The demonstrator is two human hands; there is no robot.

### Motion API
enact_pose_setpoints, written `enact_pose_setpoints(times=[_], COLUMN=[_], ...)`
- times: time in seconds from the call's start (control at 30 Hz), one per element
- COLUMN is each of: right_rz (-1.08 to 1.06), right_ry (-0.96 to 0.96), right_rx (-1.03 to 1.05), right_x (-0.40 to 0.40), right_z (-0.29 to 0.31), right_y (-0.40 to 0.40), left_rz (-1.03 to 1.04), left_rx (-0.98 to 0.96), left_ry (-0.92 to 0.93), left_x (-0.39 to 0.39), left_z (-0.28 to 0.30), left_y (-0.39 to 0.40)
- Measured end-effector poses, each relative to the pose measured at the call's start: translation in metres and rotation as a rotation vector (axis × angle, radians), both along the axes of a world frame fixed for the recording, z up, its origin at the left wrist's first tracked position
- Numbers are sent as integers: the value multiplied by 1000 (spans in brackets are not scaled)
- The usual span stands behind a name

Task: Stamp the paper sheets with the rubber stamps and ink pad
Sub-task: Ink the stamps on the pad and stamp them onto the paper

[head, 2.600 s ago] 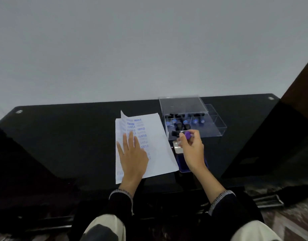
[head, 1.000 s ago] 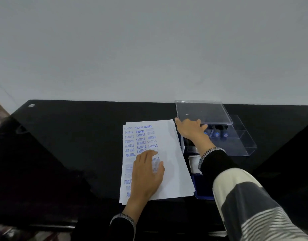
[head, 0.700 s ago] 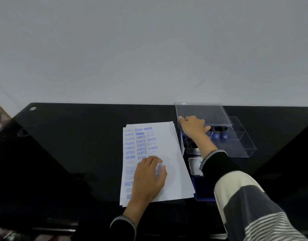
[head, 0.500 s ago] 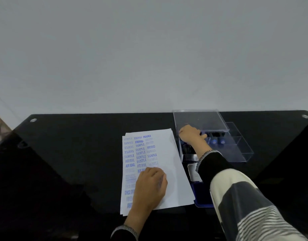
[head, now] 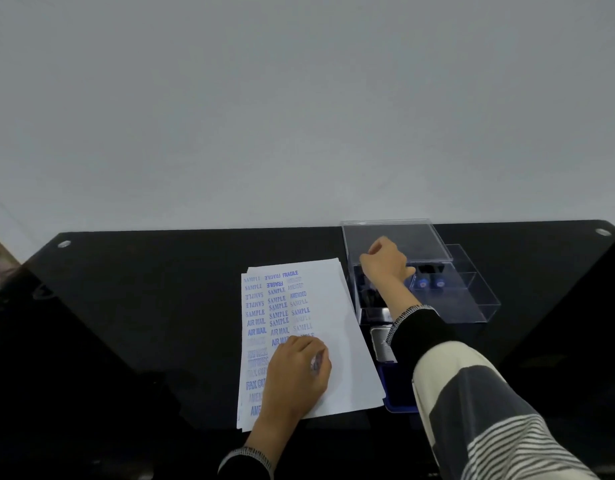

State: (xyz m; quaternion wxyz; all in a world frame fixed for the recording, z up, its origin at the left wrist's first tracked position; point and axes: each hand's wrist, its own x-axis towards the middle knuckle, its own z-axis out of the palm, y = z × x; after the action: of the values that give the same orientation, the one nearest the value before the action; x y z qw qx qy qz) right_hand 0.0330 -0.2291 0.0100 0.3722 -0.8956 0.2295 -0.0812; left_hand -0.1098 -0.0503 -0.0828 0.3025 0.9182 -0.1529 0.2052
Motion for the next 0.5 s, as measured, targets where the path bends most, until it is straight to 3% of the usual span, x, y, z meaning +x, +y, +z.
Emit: enact_pose_setpoints(times=[0.13,0.3,0.4,0.5], right_rz=[152,206,164,40], right_ry=[89,186,84,-170], right_rx=[-161,-147,-100,159], right_x=[-8,-10,-8,-13], right_z=[3,6,4,7], right_y=[-4,-13,-18,-20], left_rz=[-3,6,7,1], left_rx=[17,23,14,23], left_ry=[-7,9,18,11], left_x=[-2,-2,-1,0], left_z=[2,2,2,3], left_y=[0,0,-1,-1])
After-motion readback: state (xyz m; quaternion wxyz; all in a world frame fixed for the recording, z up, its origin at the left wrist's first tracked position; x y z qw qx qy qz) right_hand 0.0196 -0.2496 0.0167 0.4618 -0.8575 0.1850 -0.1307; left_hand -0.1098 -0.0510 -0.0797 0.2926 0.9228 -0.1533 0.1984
